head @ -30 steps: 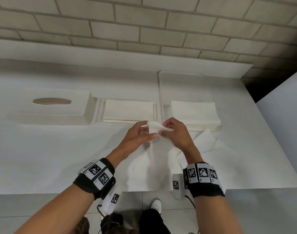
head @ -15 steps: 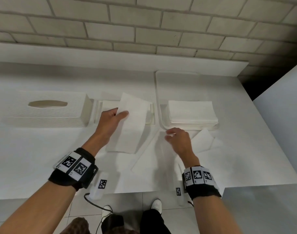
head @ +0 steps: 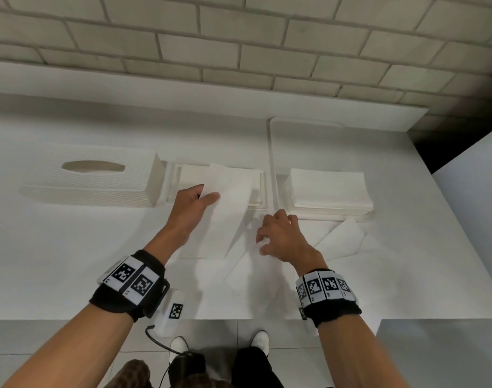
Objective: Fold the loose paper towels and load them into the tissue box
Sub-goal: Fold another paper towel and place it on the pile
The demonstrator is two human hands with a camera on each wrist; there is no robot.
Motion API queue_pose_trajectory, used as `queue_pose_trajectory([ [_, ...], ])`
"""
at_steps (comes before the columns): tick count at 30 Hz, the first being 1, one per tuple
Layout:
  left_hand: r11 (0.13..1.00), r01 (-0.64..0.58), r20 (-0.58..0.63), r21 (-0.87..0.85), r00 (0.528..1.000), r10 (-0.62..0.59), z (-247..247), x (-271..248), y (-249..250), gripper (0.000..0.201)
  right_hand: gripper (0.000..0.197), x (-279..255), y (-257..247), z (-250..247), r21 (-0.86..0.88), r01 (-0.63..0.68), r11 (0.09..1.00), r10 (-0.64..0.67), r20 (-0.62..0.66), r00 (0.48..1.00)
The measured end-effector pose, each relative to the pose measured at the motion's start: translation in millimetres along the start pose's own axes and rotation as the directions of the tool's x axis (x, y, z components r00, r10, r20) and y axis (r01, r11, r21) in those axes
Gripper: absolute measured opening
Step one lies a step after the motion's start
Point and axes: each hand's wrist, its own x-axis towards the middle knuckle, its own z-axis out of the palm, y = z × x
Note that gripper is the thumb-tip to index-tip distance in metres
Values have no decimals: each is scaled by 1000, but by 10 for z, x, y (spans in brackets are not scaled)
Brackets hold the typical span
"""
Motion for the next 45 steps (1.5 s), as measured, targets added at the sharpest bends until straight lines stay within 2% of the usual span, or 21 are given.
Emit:
queue_pose_trajectory([
  [3, 1000, 4, 6, 3, 1000, -4, -5, -7, -5, 34, 17, -5, -20, 4, -18, -10, 1000, 9, -47, 999],
  [6, 1000, -2, 4, -15, 1000, 2, -41, -16, -20, 35, 13, -3, -70, -25, 35, -26, 999, 29, -82, 996],
  [8, 1000, -16, -12, -22, 1000, 15, -61, -38, -6, 27, 16, 2, -87, -48, 96, -29, 995, 40, -113, 993],
  [12, 995, -81, -168, -62, 983, 70, -115, -57, 24, 16, 34, 7, -92, -161, 191, -51, 980, 93, -222, 971],
  [15, 983, -132, -289, -124, 953, 92, -180, -23, 62, 5, 24, -17, -88, -375, 218, -79, 973, 151, -333, 931],
  [17, 981, -125, -314, -147, 947, 73, -201, 9, 74, 4, 15, -58, -91, -553, 359, -47, 932, 198, -395, 897],
  [20, 982, -112, -282, -152, 957, 65, -127, 21, 105, 8, 5, -164, -134, -830, 643, 38, 765, 308, -417, 855],
  [21, 983, -99, -258, -154, 965, 57, -79, 15, 129, 11, 5, -203, -149, -899, 755, 85, 650, 345, -393, 853],
  [23, 985, -34, -196, -167, 981, 1, 32, 7, 179, 16, 12, -254, -187, -979, 926, 185, 328, 380, -309, 872],
  [24, 983, 7, -153, -182, 988, -36, 89, 14, 188, 14, 14, -267, -207, -982, 963, 213, 164, 390, -262, 883],
  [25, 976, 53, -98, -210, 992, -75, 147, 11, 212, 13, 16, -263, -223, -956, 973, 226, 42, 403, -223, 887],
  [26, 967, 92, -39, -236, 994, -104, 207, 12, 222, 15, 15, -242, -232, -897, 975, 221, -28, 421, -189, 887],
  [27, 961, 118, 10, -251, 993, -120, 268, -10, 243, 22, 15, -219, -244, -822, 980, 194, -47, 445, -153, 883],
  [30, 949, 136, 94, -284, 989, -114, 458, -83, 301, 26, 14, -162, -289, -546, 998, 50, 39, 539, -64, 840],
  [33, 917, 202, 181, -343, 973, -146, 601, -136, 286, 45, 14, -173, -292, -351, 998, -56, 32, 625, 24, 781],
  [35, 940, 208, 205, -272, 966, -154, 667, -166, 241, 45, 17, -198, -278, -271, 996, -88, 20, 596, 59, 801],
  [38, 989, 118, 71, -90, 991, -112, 736, -203, 180, 21, 24, -255, -147, -209, 988, -107, 111, 504, 37, 863],
  [40, 993, 90, 14, -80, 996, -89, 725, -201, 181, 14, 16, -296, 78, -198, 963, -122, 239, 549, -30, 835],
  [42, 993, 84, 11, -86, 996, -84, 669, -183, 200, 17, 17, -329, 403, -153, 829, -238, 507, 606, -146, 782],
  [43, 994, 81, 14, -78, 997, -81, 639, -185, 212, 19, 23, -353, 542, -136, 699, -330, 635, 593, -166, 788],
  [45, 995, 70, 13, -70, 997, -70, 582, -196, 224, 20, 35, -359, 716, -87, 479, -413, 775, 516, -102, 851],
])
